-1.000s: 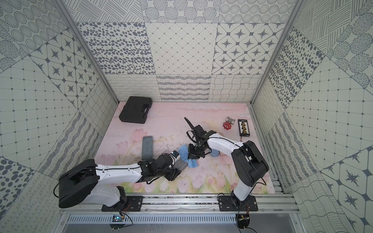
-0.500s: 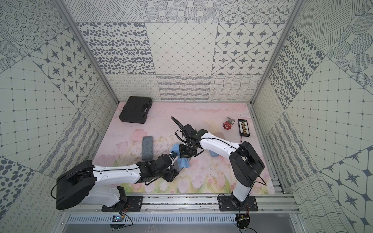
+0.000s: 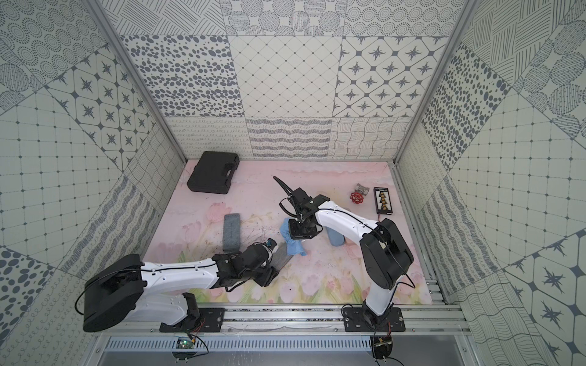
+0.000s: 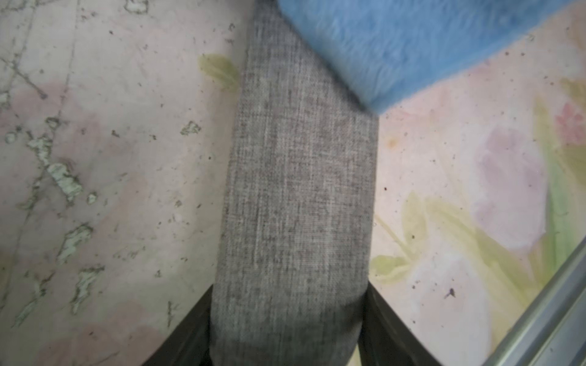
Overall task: Wipe the eyeglass case
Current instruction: Wipe the dirt from the eyeglass case.
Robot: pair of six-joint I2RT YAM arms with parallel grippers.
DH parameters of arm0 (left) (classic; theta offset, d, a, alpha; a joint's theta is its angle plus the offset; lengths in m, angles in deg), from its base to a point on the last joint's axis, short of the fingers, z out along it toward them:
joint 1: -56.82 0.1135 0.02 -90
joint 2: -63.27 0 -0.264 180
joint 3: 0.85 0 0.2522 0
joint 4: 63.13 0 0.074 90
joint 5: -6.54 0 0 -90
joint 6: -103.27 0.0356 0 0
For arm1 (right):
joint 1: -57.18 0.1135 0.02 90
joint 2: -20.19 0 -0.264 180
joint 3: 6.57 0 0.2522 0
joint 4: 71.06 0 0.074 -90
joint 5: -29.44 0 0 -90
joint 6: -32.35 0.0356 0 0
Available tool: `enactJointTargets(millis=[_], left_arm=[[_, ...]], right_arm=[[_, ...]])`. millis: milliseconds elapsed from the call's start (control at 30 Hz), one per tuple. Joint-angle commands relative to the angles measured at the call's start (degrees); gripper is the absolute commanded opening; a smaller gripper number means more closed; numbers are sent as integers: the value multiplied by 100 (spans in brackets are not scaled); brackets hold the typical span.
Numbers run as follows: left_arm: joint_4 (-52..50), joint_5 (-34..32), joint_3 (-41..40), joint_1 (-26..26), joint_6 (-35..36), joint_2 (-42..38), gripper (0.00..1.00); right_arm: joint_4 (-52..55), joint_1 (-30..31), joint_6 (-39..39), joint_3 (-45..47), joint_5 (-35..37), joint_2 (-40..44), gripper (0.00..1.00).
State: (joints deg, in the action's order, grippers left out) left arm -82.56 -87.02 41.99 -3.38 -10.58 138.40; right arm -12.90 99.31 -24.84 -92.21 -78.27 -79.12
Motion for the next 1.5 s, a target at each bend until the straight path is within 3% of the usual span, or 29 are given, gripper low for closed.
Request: enactJointTargets(millis=[0,133,200,300,367,467,667,733,833,900,933,1033,1100,1167,1300,1367,1467], left_arm=[[-488,-213,21,-10,29,-182,13],[-492,-160,55,-1,52,-81,13],[-457,-129,50,-7,31,-53,13],[-389,-167,2,-5,4,-60,13],[-382,-184,23,-2,10,-69,13],[-398,-201,43,0,21,-46,13],[-368,-228,-3,-1,-9,-42,13],[-299,-247,-23,0,3,-34,13],[-345,-232,11,0,21,0,13],[-345,-226,-15,-3,21,-24,13],[-335,-233,-28,-5,21,-38,13],[-314,-253,-61,-1,28,-53,13],[-291,-273,-67,-1,21,-50,13],[-236,-267,-62,0,21,-26,13],[-222,-252,2,0,56,91,13],[-220,-261,5,-6,35,103,13],[-198,-279,-25,-2,4,43,13]], right_arm=[[-1225,141,795,530,-1429,72,0],[-975,-266,378,940,-1024,-132,0],[-272,-551,-124,820,-54,-293,0],[862,-615,-666,154,2252,-475,0],[1209,-470,-780,-281,2857,-420,0],[1195,-105,-799,-642,2409,-225,0],[109,602,94,-284,-283,-161,0],[-627,542,470,233,-919,-114,0],[-1160,108,586,850,-1172,-157,0],[-918,-405,314,1009,-910,-318,0],[-536,-569,70,882,-393,-389,0],[892,-561,-702,59,2264,-464,0],[1213,-462,-950,-311,2845,-262,0],[1119,-409,-952,-456,2292,-10,0],[567,-69,-329,-342,311,129,0],[-84,172,180,-52,-596,90,0],[-1223,217,851,687,-1422,74,0]])
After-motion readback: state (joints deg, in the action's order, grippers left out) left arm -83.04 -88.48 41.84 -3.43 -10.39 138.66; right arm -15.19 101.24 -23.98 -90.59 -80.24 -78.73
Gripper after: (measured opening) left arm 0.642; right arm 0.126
